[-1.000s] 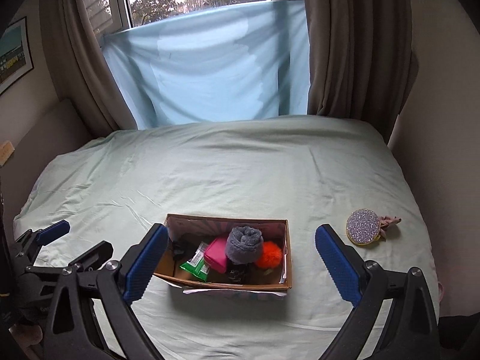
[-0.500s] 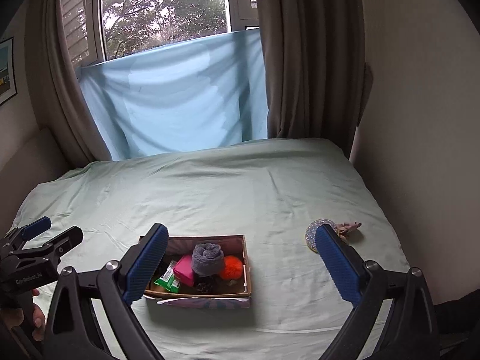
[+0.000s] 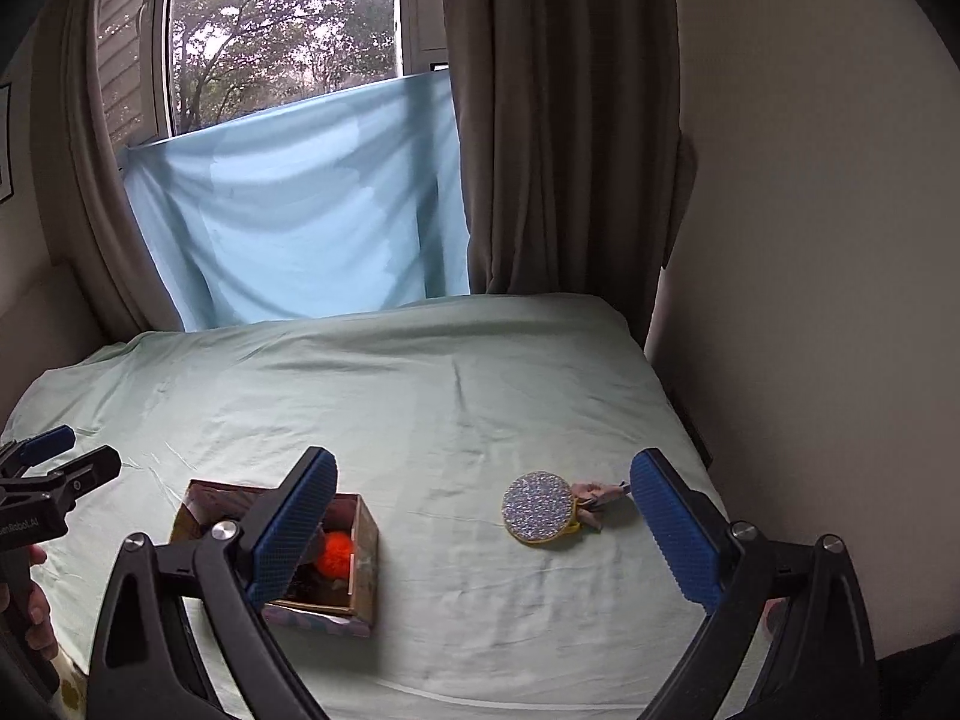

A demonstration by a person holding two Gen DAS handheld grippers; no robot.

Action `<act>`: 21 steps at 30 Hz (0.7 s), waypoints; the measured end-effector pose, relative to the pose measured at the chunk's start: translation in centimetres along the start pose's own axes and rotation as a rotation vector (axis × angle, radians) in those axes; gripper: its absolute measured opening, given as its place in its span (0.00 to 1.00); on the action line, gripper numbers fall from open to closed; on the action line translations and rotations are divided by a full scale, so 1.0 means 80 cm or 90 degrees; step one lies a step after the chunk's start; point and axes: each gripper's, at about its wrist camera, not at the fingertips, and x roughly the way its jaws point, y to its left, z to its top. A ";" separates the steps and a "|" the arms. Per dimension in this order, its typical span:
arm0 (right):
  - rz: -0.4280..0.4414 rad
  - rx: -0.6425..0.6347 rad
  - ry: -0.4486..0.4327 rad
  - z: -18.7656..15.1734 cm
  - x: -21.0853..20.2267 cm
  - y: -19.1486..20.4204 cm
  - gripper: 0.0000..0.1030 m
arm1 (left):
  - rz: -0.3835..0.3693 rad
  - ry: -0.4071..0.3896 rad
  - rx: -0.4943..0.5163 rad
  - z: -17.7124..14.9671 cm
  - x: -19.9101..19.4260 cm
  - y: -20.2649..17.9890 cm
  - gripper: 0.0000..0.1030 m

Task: Organize soft objects
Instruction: 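Lift both tools from the box toward the glittery mirror and pink sock, then grasp the glittery mirror with the left tool while the right grasps the pink sock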

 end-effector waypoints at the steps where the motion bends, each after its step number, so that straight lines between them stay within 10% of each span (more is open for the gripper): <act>1: 0.003 -0.006 0.002 0.000 0.004 -0.010 0.95 | -0.001 0.004 0.003 0.002 0.008 -0.013 1.00; 21: 0.136 -0.161 0.143 -0.035 0.216 -0.212 0.95 | -0.054 0.167 0.138 -0.036 0.265 -0.272 1.00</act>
